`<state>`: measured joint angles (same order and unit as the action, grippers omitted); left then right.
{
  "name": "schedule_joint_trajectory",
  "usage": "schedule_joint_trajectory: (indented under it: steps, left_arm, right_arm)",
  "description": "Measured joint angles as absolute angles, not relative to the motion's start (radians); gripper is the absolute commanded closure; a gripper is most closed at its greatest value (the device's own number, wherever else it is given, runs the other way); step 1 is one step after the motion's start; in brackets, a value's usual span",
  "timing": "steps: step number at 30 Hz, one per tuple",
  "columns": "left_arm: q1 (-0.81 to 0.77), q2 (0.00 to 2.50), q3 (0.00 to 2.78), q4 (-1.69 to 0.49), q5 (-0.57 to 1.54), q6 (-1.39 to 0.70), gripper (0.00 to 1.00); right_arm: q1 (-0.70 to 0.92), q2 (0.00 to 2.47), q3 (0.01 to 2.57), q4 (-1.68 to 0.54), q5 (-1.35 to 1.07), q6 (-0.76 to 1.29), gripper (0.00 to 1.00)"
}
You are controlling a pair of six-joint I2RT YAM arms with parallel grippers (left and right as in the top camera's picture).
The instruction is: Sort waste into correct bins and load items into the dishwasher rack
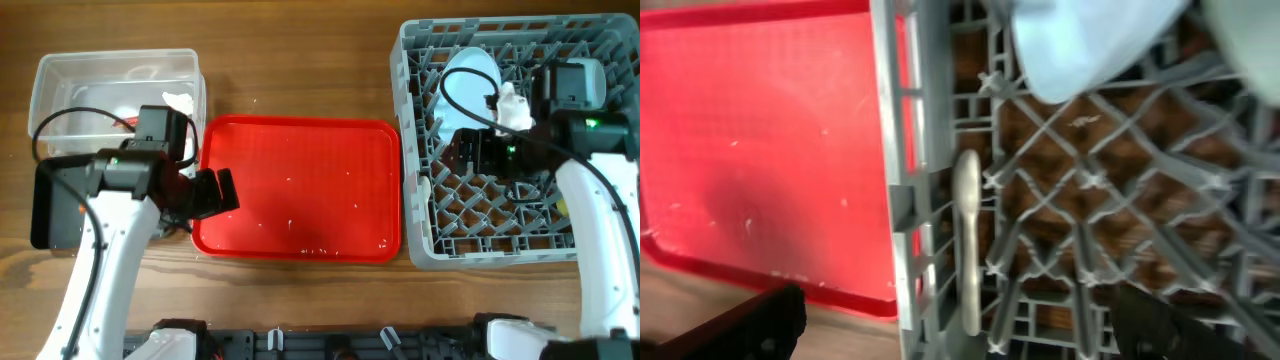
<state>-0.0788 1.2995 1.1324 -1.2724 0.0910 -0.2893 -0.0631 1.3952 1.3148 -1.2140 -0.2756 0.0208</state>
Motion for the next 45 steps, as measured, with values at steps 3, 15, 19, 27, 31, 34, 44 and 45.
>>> schedule_joint_trajectory:
  steps: [3, 15, 19, 27, 31, 34, 44, 45]
  left_arm:
    - [-0.086, 1.176, 1.117, -1.224, 0.022, -0.314, 0.0]
    - [-0.195, 0.486, 0.886, -1.004, -0.064, -0.362, 0.0]
    - [-0.195, 0.485, 0.884, -1.021, -0.064, -0.365, 0.0]
    - [-0.196, 0.485, 0.883, -1.069, -0.064, -0.365, 0.0]
    - [-0.196, 0.485, 0.883, -1.069, -0.063, -0.365, 0.0]
    - [-0.196, 0.485, 0.883, -1.069, -0.063, -0.365, 0.0]
    - [-0.196, 0.485, 0.883, -1.069, -0.064, -0.365, 0.0]
    - [-0.196, 0.485, 0.882, -1.069, -0.063, -0.365, 0.0]
  right_arm:
    - [-0.063, 1.289, 1.283, -1.133, -0.246, 0.022, 0.0]
    - [-0.063, 0.556, 0.936, -0.893, -0.178, 0.044, 0.0]
    - [-0.063, 0.555, 0.936, -0.893, -0.175, 0.044, 0.0]
    - [-0.063, 0.557, 0.936, -0.894, -0.175, 0.044, 0.0]
    - [-0.063, 0.557, 0.936, -0.894, -0.175, 0.044, 0.0]
    - [-0.063, 0.557, 0.936, -0.921, -0.175, 0.044, 0.0]
    - [0.079, 0.275, 0.677, -0.675, -0.126, 0.047, 0.0]
    - [0.086, 0.222, 0.61, -0.607, -0.126, 0.052, 0.0]
